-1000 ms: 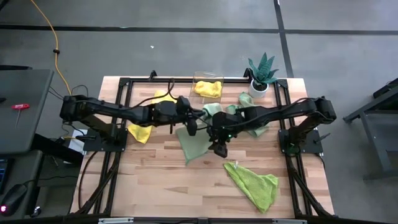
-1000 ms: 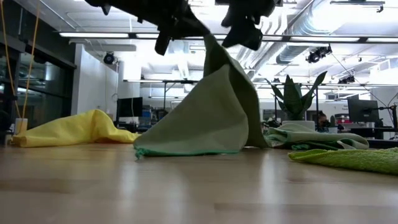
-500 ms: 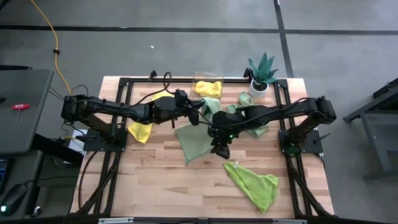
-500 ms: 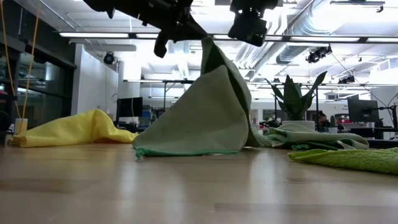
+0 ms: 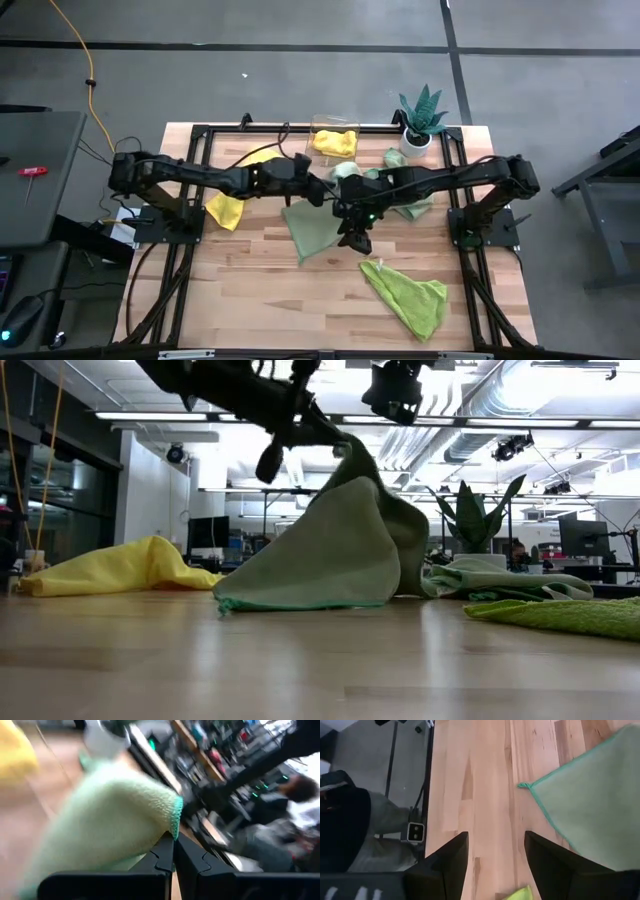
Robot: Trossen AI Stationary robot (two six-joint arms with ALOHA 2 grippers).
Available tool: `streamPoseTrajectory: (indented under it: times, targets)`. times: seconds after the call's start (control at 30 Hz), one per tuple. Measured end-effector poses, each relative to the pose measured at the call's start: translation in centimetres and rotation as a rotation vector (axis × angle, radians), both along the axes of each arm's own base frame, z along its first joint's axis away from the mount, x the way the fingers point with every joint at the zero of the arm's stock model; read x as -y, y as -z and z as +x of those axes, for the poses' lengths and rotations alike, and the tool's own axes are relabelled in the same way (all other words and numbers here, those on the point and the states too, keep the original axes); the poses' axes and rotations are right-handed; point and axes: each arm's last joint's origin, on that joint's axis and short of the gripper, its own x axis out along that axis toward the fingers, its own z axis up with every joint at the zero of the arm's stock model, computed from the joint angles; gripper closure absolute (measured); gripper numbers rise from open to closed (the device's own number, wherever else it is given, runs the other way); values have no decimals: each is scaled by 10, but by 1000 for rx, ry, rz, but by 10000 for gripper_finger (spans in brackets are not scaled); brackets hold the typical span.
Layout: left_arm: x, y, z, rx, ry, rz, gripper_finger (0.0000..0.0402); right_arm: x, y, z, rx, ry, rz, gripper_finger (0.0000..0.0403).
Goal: Fold microfiber towels
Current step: Fold the bottom left blue towel
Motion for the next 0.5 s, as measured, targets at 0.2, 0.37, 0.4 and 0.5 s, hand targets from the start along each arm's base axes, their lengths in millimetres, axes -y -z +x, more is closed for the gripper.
streamPoseTrajectory:
  times: [0.2,0.37,0.4,0.5]
  targets:
    - [-4,23,19,18,208,-267,401,-2,7,4,-37,-56,54,217]
    - [4,40,42,-13,390,-407,401,-4,11,4,-36,-111,34,217]
    - [7,42,45,-18,413,-424,401,-4,11,4,-39,-119,32,217]
    - [12,47,50,-37,464,-458,401,-5,13,0,-78,-141,35,217]
